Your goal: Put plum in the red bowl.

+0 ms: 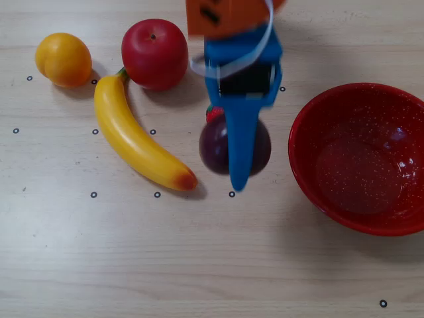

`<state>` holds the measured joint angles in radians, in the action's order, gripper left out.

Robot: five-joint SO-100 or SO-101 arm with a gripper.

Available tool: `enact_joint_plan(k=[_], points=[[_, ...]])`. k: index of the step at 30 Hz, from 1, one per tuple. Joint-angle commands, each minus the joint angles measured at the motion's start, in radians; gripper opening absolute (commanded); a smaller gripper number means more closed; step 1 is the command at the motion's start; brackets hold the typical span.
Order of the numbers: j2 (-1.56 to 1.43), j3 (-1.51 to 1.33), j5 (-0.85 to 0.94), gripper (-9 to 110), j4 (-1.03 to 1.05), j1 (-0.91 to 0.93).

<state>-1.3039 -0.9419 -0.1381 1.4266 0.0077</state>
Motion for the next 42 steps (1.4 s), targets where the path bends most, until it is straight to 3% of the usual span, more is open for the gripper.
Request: enact_joint_plan(k=[1,14,25,34,42], points=[[-0.192,-0.002,0.057,0,-0.097,0.006],[-0.466,-0.377,0.112,0,-0.377,0.207],[-0.400,-0.474,0.002,0,-0.492,0.465],[-0.143,-0.362,-0.087,0,-0.522,0.466],[0.098,-0.141,-0.091,0,-0.405,0.460]])
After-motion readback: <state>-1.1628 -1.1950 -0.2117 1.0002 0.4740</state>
